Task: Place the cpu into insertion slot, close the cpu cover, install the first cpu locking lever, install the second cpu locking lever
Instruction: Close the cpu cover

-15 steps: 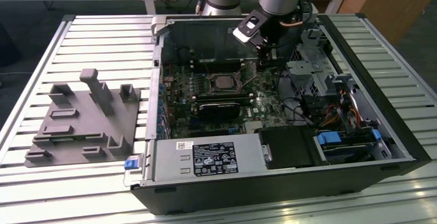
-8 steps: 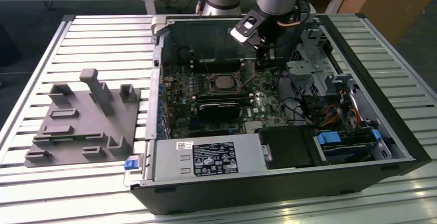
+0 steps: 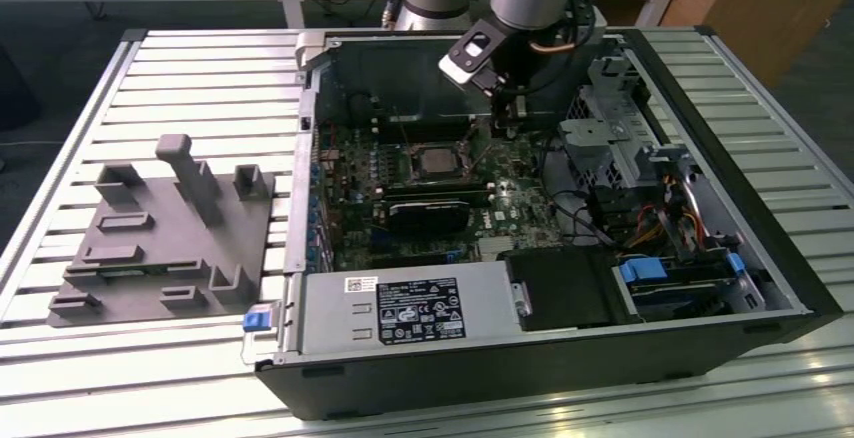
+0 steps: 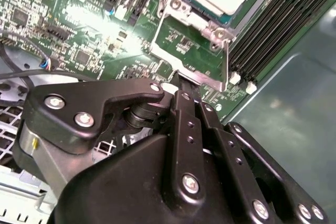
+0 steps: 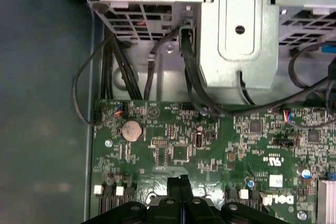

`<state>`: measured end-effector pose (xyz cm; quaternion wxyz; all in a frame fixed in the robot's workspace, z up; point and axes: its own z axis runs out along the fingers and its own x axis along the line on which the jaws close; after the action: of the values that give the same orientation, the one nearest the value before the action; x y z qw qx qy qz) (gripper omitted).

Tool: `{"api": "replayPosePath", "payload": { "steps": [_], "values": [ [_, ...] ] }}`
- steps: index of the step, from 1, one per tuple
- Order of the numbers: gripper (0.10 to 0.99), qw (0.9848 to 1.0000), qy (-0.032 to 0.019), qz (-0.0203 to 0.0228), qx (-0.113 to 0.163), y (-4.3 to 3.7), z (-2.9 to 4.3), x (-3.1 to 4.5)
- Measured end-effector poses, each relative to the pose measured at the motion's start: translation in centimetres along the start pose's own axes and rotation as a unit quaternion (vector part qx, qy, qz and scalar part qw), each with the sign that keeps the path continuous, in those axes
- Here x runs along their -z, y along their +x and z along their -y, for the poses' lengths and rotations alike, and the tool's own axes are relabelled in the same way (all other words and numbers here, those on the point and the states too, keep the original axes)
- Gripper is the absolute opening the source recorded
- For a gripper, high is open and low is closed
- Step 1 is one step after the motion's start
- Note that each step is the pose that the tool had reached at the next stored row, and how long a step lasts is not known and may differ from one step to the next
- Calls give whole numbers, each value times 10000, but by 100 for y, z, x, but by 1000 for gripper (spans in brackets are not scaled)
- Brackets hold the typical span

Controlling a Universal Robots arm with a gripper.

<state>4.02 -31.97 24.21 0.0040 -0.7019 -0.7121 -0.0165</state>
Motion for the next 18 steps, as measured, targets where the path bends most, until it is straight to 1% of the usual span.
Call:
{"api": "replayPosePath", "payload": {
  "steps": [8, 18],
  "values": [
    [114, 10000, 0, 0, 0, 1, 108, -3],
    [114, 10000, 0, 1, 0, 3, 204, -10]
  ]
}}
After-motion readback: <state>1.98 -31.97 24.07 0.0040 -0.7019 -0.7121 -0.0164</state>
